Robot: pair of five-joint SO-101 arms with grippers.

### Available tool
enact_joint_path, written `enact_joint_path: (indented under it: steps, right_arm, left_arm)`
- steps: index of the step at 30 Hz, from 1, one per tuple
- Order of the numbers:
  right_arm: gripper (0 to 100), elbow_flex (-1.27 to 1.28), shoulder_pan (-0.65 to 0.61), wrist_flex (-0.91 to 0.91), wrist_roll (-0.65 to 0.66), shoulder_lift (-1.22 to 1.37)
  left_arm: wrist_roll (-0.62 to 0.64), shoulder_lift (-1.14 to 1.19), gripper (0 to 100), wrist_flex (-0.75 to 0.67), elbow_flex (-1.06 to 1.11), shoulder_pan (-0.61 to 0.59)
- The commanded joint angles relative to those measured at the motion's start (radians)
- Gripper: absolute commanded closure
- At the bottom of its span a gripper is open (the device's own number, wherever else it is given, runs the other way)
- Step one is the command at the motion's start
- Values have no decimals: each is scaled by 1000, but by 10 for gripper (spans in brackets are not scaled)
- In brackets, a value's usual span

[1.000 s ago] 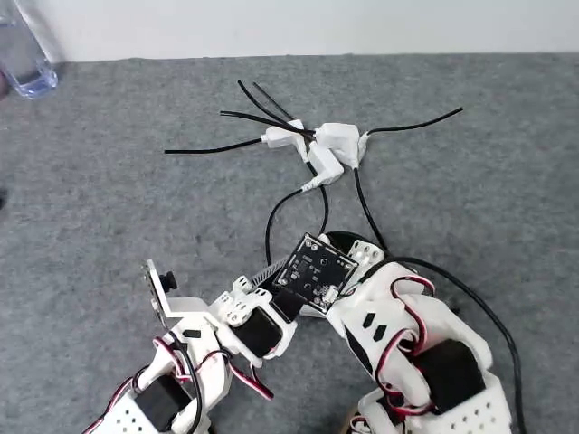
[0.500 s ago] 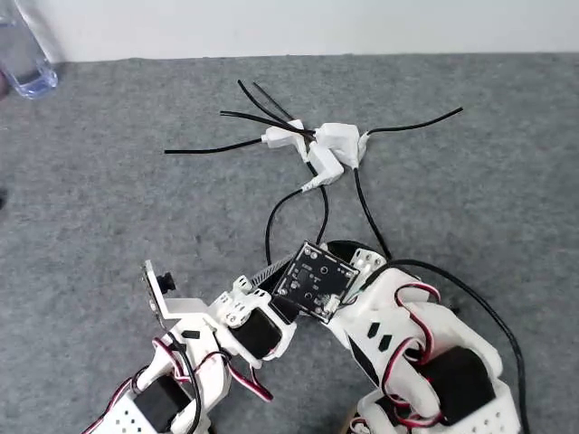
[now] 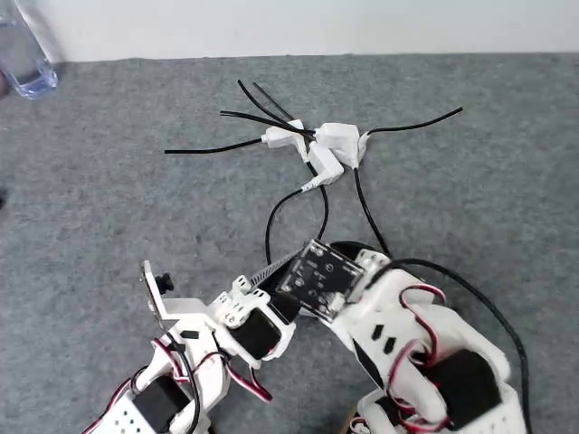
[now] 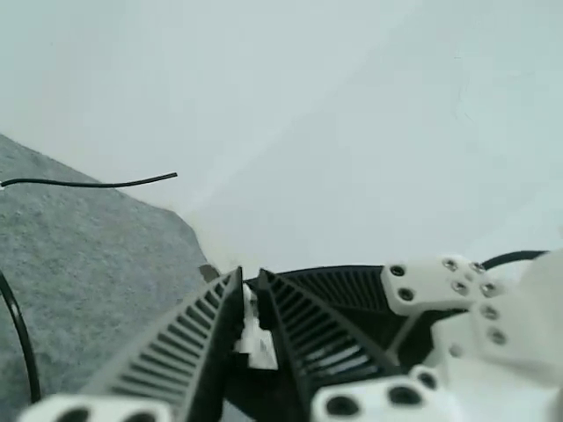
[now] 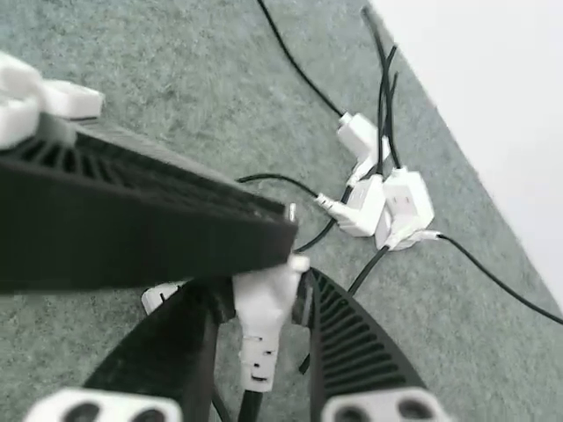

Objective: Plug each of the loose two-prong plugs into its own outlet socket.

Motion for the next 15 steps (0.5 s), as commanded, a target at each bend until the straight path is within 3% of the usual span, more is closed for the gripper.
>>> enact_joint_path:
  steps: [1, 15]
  right_arm:
    - [991, -121, -21, 25, -12, -21]
    - [991, -126, -59, 38, -14, -21]
  left_arm:
    - [-11, -12, 964, 14, 7, -9]
    - [-11, -12, 964, 14, 7, -9]
